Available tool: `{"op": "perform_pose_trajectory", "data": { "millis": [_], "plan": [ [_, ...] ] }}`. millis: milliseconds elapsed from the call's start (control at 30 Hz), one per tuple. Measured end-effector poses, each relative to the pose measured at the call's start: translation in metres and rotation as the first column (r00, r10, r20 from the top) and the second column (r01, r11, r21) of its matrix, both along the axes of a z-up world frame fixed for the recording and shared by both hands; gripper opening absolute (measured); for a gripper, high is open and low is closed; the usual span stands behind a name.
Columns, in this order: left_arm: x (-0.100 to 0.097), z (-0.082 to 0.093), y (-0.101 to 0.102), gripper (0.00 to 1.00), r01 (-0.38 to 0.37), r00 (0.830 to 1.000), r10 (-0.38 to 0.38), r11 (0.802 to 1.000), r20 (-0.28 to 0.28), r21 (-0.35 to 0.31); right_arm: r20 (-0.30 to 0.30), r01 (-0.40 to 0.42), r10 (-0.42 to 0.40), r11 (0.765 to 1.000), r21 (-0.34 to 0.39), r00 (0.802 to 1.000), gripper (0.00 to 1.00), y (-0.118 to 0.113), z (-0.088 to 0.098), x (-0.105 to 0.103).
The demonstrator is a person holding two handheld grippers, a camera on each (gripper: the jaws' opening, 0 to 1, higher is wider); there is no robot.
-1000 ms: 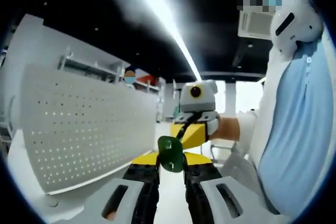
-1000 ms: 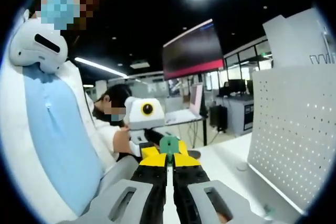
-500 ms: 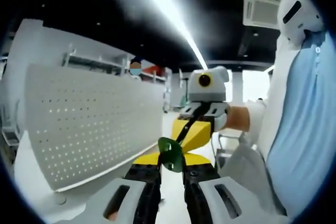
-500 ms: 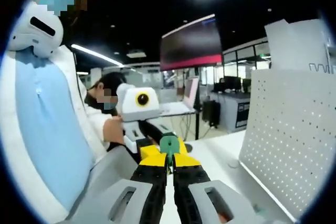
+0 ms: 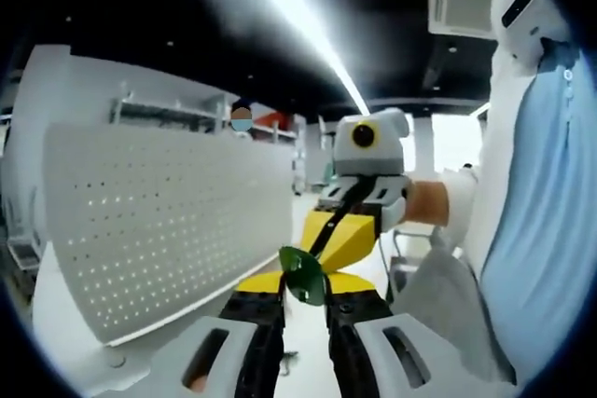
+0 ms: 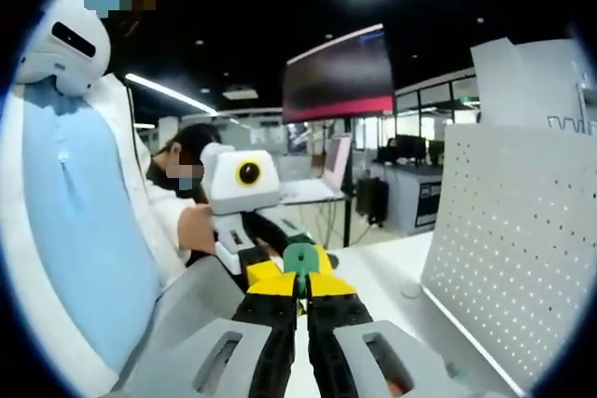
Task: Insert the hook assembly into the mounting plate slot until the hook locks in place.
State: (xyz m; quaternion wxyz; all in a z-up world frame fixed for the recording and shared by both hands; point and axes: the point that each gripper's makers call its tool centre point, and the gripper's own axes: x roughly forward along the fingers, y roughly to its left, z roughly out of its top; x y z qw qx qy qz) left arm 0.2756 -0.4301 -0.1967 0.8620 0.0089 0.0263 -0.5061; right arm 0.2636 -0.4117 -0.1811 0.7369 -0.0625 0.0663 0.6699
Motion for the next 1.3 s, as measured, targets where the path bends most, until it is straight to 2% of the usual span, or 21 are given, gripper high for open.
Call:
{"op": "perform_pose_trajectory", "data": {
  "millis": [67, 167, 333, 500, 700, 833, 1000, 1200, 1300],
  "plan": [
    [0.001, 0.001, 0.0, 0.18, -0.002, 1.0, 0.002, 1.0, 0.002, -0.001, 0.002, 0.01, -0.01, 1.0, 0.005, 1.0, 0.0, -0.001, 0.001, 0.002],
    [0.002, 0.0, 0.002, 0.26, -0.012, 1.0, 0.012, 1.0, -0.008, -0.007, 0.003, 0.035, -0.035, 0.999, 0.013, 0.999, 0.0, -0.003, 0.003, 0.006],
    [0.006, 0.002, 0.007, 0.35, -0.045, 0.999, 0.045, 0.999, -0.018, -0.026, 0.008, 0.116, -0.116, 0.993, 0.02, 0.993, 0.0, -0.013, 0.005, 0.021],
    [0.009, 0.002, 0.007, 0.42, -0.063, 0.998, 0.062, 0.998, -0.02, -0.022, 0.009, 0.157, -0.157, 0.987, 0.024, 0.988, 0.0, -0.019, 0.006, 0.029],
    [0.014, 0.006, 0.008, 0.57, -0.089, 0.996, 0.089, 0.996, -0.023, -0.029, 0.016, 0.207, -0.207, 0.978, 0.033, 0.978, 0.0, -0.025, 0.008, 0.036],
    [0.016, 0.008, 0.008, 0.65, -0.104, 0.994, 0.104, 0.994, -0.022, -0.03, 0.017, 0.267, -0.268, 0.962, 0.049, 0.963, 0.0, -0.034, 0.011, 0.048],
    [0.019, 0.009, 0.009, 0.7, -0.121, 0.993, 0.121, 0.992, -0.008, -0.028, 0.023, 0.315, -0.316, 0.948, 0.052, 0.948, 0.0, -0.041, 0.013, 0.057],
    [0.027, 0.001, 0.013, 0.75, -0.154, 0.988, 0.154, 0.988, -0.015, -0.004, 0.026, 0.394, -0.396, 0.918, 0.047, 0.918, 0.0, -0.052, 0.008, 0.072],
    [0.029, -0.002, 0.014, 0.76, -0.161, 0.987, 0.161, 0.987, -0.019, 0.004, 0.032, 0.45, -0.452, 0.891, 0.049, 0.891, 0.0, -0.062, 0.007, 0.083]
  ]
}}
